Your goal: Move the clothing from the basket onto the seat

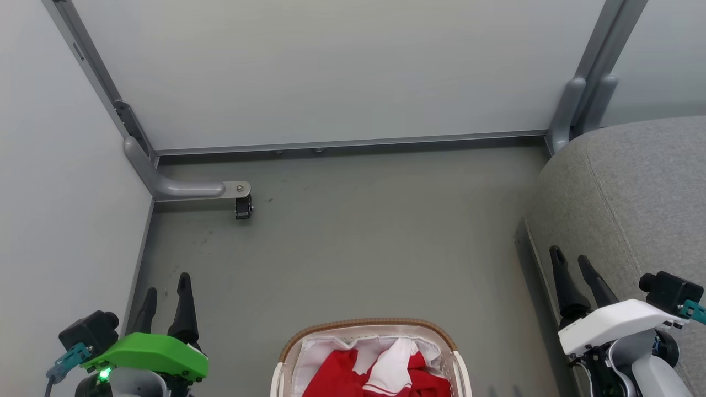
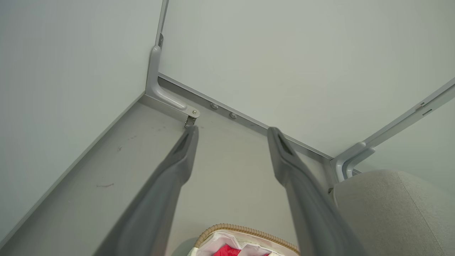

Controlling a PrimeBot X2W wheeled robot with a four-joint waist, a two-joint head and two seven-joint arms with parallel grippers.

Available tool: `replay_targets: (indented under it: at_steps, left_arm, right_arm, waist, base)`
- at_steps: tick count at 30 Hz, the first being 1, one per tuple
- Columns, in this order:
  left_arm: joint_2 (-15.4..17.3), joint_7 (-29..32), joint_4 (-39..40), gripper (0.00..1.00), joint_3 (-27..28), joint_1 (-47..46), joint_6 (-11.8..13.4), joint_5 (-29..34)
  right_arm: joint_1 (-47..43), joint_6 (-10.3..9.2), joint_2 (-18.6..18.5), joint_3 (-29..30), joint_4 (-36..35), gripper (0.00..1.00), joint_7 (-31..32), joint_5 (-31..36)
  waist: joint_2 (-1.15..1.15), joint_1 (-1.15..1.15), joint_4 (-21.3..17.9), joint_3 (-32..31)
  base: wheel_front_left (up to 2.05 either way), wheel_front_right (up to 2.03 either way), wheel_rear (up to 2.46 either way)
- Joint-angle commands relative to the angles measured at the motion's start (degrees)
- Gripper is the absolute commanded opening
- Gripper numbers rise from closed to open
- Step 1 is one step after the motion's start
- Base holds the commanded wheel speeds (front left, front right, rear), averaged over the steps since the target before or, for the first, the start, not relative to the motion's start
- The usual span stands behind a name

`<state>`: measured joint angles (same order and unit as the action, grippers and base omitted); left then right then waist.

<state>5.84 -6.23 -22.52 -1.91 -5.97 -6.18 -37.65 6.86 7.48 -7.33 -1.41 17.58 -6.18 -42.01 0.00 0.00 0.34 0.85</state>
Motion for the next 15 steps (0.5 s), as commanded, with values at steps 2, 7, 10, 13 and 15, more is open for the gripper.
replay_targets:
  at_steps: [2, 7, 10, 13, 15]
  left_arm:
    - [0.56, -0.80, 0.49, 1.00, -0.13, -0.44, 0.49, 2.68]
    - [0.05, -1.66, 1.21, 1.00, -0.22, 0.80, 0.94, 5.70]
    - [-0.02, -2.14, 1.28, 1.00, -0.37, 1.13, 0.88, 7.47]
    - [-0.10, -2.58, 1.19, 1.00, -0.50, 1.36, 0.75, 9.39]
    - [-0.11, -2.82, 1.11, 1.00, -0.66, 1.48, 0.64, 10.52]
  right_arm:
    - [0.48, 0.03, -0.17, 0.13, -0.86, 1.00, -0.86, 3.35]
    - [-0.45, 0.03, 0.61, 0.64, -1.08, 1.00, -1.66, 7.72]
    - [-0.82, 0.03, 0.86, 0.79, -1.07, 1.00, -2.15, 10.05]
    - [-1.11, 0.03, 1.01, 0.62, -0.96, 1.00, -2.66, 12.27]
    - [-1.20, 0.03, 0.97, 0.34, -0.53, 1.00, -2.89, 13.28]
  waist:
    - [0.00, 0.00, 0.05, -0.08]
    - [0.00, 0.00, 0.01, -0.32]
    - [0.00, 0.00, 0.02, -0.37]
    - [0.00, 0.00, -0.01, -0.43]
    - [0.00, 0.00, -0.05, -0.46]
  base:
    - [0.00, 0.00, 0.00]
    - [0.00, 0.00, 0.00]
    - [0.00, 0.00, 0.00]
    - [0.00, 0.00, 0.00]
    - [0.00, 0.00, 0.00]
